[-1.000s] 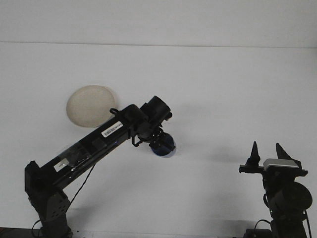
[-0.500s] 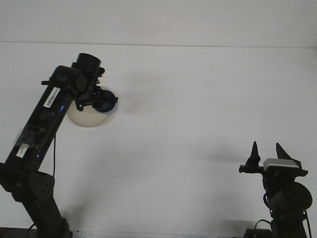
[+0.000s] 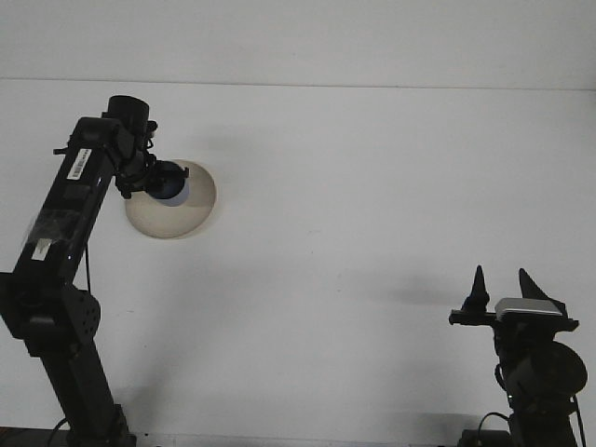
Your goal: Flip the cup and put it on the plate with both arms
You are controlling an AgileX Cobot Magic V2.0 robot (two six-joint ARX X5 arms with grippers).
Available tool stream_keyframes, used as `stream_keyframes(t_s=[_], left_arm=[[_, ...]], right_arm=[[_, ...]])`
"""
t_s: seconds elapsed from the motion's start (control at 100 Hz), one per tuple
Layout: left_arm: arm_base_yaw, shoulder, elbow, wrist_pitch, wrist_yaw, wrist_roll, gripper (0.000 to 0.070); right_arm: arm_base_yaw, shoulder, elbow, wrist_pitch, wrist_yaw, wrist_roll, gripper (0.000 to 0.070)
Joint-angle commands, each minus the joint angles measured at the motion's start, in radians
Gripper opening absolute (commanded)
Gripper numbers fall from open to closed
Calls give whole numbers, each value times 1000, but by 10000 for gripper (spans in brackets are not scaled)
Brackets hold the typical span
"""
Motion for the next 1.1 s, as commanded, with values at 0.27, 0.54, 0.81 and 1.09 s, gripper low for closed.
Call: stream_keyframes(t_s=[0.27, 0.54, 0.81, 1.09], left_arm=[[23, 94, 23, 36, -2, -21, 9], [44, 114, 23, 40, -1, -21, 15], [47, 115, 23, 40, 3, -21, 22], [57, 116, 23, 36, 52, -28, 149]], right_arm=[[1, 3, 6, 8, 1, -4, 460], [1, 3, 6, 6, 1, -4, 460], [1, 3, 6, 6, 1, -4, 460], [1, 3, 6, 6, 1, -4, 460]])
